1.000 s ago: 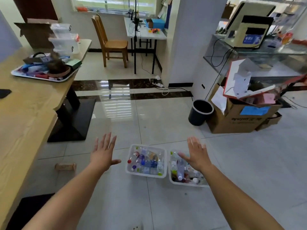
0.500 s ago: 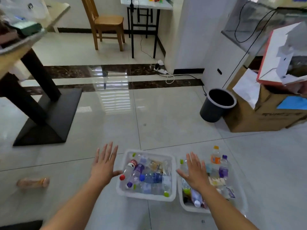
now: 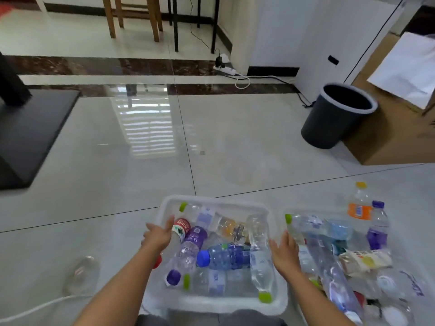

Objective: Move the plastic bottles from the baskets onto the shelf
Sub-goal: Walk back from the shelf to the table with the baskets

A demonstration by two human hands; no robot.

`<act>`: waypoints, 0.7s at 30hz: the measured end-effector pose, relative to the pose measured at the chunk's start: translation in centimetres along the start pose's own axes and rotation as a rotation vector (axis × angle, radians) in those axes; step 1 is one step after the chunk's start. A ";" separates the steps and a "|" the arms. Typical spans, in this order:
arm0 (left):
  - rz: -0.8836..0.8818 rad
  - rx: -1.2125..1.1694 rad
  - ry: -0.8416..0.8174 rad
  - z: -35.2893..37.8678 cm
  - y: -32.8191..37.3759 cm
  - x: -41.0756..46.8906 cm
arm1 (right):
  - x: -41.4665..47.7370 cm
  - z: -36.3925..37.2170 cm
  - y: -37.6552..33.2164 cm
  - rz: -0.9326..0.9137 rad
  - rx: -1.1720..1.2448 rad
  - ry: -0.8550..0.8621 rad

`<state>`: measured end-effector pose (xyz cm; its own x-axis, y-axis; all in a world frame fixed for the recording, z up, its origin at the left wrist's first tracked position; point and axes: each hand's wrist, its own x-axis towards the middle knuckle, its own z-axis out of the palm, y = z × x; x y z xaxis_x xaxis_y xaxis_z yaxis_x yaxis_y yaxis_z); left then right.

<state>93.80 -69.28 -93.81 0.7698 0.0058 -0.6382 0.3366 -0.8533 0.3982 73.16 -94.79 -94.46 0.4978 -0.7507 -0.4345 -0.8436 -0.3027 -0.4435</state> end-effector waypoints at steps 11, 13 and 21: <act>0.045 0.132 -0.002 1.2 -0.7 1.4 | -1.4 2.8 -1.3 0.101 -0.458 0.199; 0.025 0.119 0.006 1.2 -0.9 1.5 | -1.4 3.4 -1.9 0.147 -0.442 0.190; -0.011 0.065 -0.064 0.5 -3.1 1.4 | -0.6 3.8 -2.7 0.283 -0.126 0.086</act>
<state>93.53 -66.85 -96.28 0.7294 -0.0164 -0.6839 0.3073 -0.8853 0.3490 75.97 -91.28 -96.01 0.2252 -0.8609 -0.4561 -0.9671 -0.1409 -0.2116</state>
